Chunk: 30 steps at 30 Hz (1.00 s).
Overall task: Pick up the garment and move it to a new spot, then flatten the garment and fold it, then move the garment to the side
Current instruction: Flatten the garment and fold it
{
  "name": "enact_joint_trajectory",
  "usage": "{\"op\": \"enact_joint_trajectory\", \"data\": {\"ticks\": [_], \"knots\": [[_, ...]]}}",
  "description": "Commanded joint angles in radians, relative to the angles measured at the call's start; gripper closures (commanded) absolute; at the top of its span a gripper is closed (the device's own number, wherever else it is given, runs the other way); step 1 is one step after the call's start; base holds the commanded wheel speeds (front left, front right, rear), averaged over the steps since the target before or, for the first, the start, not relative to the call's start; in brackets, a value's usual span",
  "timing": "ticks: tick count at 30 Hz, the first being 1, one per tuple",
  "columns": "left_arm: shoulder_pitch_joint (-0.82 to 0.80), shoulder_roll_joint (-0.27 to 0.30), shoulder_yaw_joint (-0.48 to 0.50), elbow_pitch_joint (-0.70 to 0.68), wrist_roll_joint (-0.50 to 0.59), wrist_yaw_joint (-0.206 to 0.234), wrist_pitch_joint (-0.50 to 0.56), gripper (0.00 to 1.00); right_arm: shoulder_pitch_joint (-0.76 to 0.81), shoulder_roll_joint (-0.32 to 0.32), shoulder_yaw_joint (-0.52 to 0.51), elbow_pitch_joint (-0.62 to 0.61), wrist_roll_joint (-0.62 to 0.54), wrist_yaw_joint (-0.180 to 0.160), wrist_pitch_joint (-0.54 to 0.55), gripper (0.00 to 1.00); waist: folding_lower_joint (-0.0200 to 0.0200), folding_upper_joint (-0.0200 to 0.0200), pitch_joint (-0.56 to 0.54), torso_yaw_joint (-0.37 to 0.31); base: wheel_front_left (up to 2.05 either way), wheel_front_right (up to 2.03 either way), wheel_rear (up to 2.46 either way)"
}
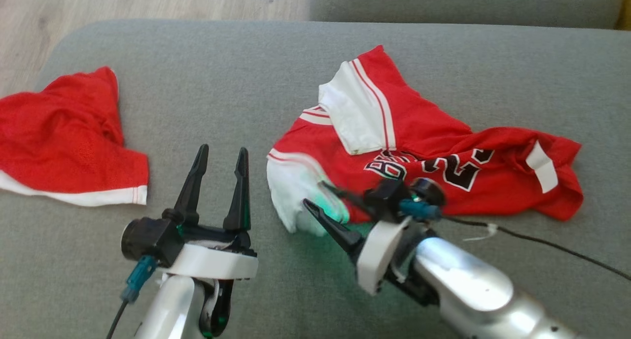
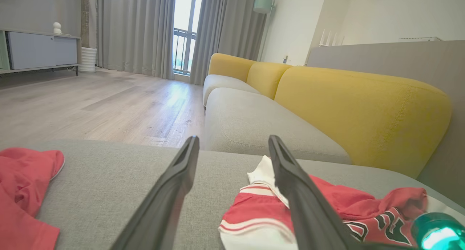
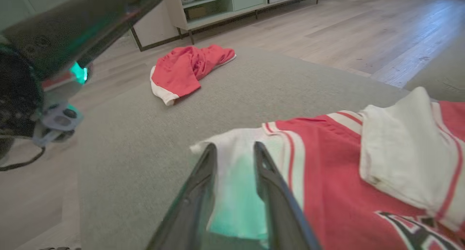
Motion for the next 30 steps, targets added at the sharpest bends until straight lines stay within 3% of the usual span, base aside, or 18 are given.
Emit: {"op": "enact_joint_trajectory", "data": {"ticks": [1, 8, 14, 15, 16, 17, 18, 22, 26, 30], "knots": [[-0.02, 0.006, 0.038, -0.028, 0.013, 0.002, -0.009, 0.0, -0.015, 0.01, -0.012, -0.028, -0.003, 0.007, 0.0, 0.0, 0.0001, 0.0, -0.005, -0.006, 0.0, 0.0, 0.0], [-0.009, 0.006, 0.05, -0.036, 0.015, 0.003, -0.009, 0.0, 0.014, -0.033, -0.128, -0.042, -0.034, 0.007, 0.008, 0.0, 0.0001, 0.0, -0.023, -0.035, 0.0, 0.0, 0.0], [-0.003, 0.006, 0.056, -0.051, 0.015, 0.003, -0.009, 0.0, 0.083, -0.053, -0.411, -0.093, -0.134, 0.007, -0.062, 0.0, 0.0001, 0.0, -0.029, -0.063, 0.0, 0.0, 0.0], [-0.003, 0.006, 0.056, -0.051, 0.015, 0.003, -0.009, 0.0, 0.083, -0.053, -0.411, -0.093, -0.134, 0.007, -0.062, 0.0, 0.0001, 0.0, -0.029, -0.063, 0.0, 0.0, 0.0], [-0.001, 0.006, 0.058, -0.06, 0.013, 0.004, -0.009, 0.0, 0.126, -0.034, -0.545, -0.114, -0.185, 0.007, -0.093, 0.0, 0.0001, 0.0, -0.03, -0.073, 0.0, 0.0, 0.0], [0.001, 0.006, 0.06, -0.063, 0.013, 0.004, -0.009, 0.0, 0.148, -0.021, -0.609, -0.128, -0.216, 0.007, -0.107, 0.0, 0.0001, 0.0, -0.029, -0.08, 0.0, 0.0, 0.0], [0.001, 0.006, 0.06, -0.063, 0.013, 0.004, -0.009, 0.0, 0.148, -0.021, -0.609, -0.128, -0.216, 0.007, -0.107, 0.0, 0.0001, 0.0, -0.029, -0.08, 0.0, 0.0, 0.0], [0.007, 0.006, 0.062, -0.073, 0.014, 0.002, -0.009, 0.0, 0.244, 0.05, -0.837, -0.196, -0.352, 0.007, -0.142, 0.0, 0.0001, 0.0, -0.028, -0.104, 0.0, 0.0, 0.0], [0.01, 0.006, 0.061, -0.072, 0.022, -0.003, -0.009, 0.0, 0.329, 0.107, -0.972, -0.25, -0.431, 0.007, -0.158, 0.0, 0.0001, 0.0, -0.028, -0.128, 0.0, 0.0, 0.0], [0.007, 0.006, 0.057, -0.067, 0.026, -0.007, -0.009, 0.0, 0.378, 0.123, -1.032, -0.264, -0.455, 0.007, -0.169, 0.0, 0.0001, 0.0, -0.03, -0.142, 0.0, 0.0, 0.0]]}}
